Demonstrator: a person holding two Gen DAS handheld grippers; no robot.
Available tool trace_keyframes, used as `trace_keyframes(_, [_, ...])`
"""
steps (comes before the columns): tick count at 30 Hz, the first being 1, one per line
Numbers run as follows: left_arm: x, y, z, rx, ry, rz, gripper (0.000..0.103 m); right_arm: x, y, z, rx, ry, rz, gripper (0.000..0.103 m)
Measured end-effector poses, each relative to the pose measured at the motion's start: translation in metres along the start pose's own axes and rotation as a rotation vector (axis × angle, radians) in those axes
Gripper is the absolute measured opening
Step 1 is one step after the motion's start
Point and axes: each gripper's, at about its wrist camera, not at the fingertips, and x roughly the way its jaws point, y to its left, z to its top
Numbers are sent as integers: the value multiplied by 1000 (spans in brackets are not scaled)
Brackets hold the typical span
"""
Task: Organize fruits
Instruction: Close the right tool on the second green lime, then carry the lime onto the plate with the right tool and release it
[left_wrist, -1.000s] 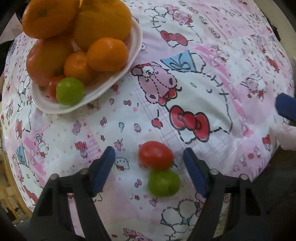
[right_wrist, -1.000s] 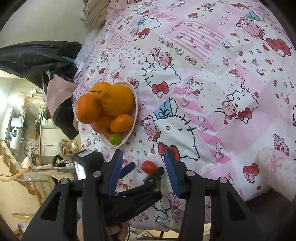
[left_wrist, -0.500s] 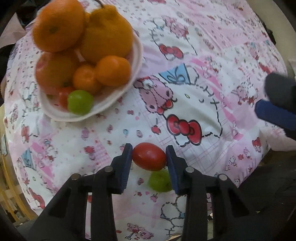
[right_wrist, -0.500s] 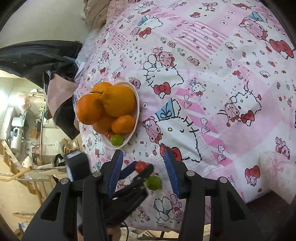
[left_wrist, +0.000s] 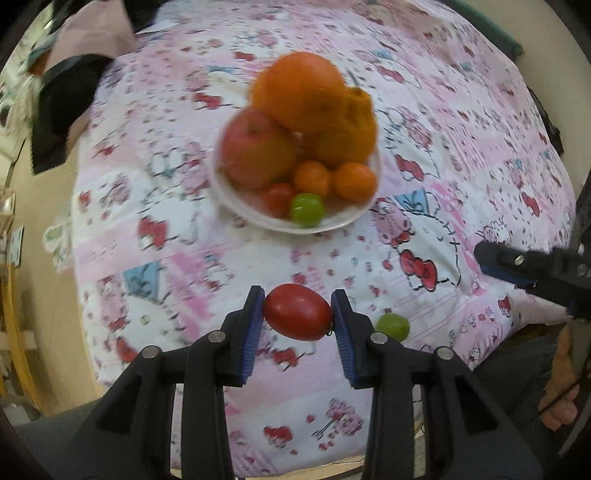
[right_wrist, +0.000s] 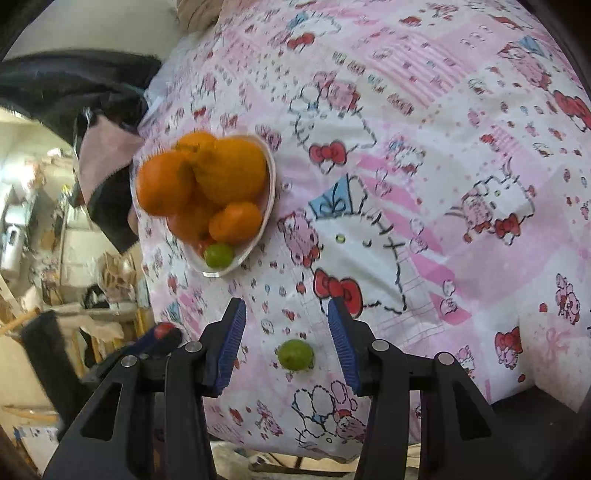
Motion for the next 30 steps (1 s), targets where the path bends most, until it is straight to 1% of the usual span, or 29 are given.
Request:
trace_keyframes(2, [-7, 12, -6, -26, -3, -15, 33, 7, 5, -3, -28, 23, -20, 49])
trace_keyframes(5, [-9, 21, -11, -49, -26, -12, 33, 21, 13, -7, -67, 62, -44, 49])
trace_keyframes(8, [-3, 34, -16, -86, -32, -22, 33, 30, 14, -10, -82, 84, -69, 49])
trace_keyframes(11, [5, 47, -18, -137, -34, -8, 33, 41, 14, -12, -89, 114, -95, 49])
trace_keyframes(14, [7, 58, -14, -195, -34, -34, 33, 55, 16, -15, -107, 153, -121, 49])
trace_keyframes(17, [5, 59, -12, -209, -36, -48, 33, 74, 25, -22, -159, 223, -142, 49])
trace_keyframes(20, [3, 57, -10, -217, -35, -70, 33, 92, 40, -34, -253, 265, -206, 49])
trace_keyframes(21, [2, 55, -9, -214, -38, -73, 33, 96, 42, -38, -271, 269, -224, 49])
trace_keyframes(23, [0, 53, -8, -204, -44, -75, 33, 102, 48, -42, -326, 269, -287, 48])
trace_keyframes(24, [-1, 53, -7, -203, -47, -77, 33, 105, 51, -44, -351, 267, -309, 45])
trace_keyframes(25, [-1, 53, -7, -205, -48, -81, 33, 106, 52, -46, -365, 265, -321, 41])
trace_keyframes(27, [0, 53, -6, -212, -43, -86, 33, 106, 55, -48, -389, 257, -338, 37])
trace_keyframes(30, [1, 53, -5, -215, -38, -80, 33, 102, 55, -48, -390, 247, -328, 35])
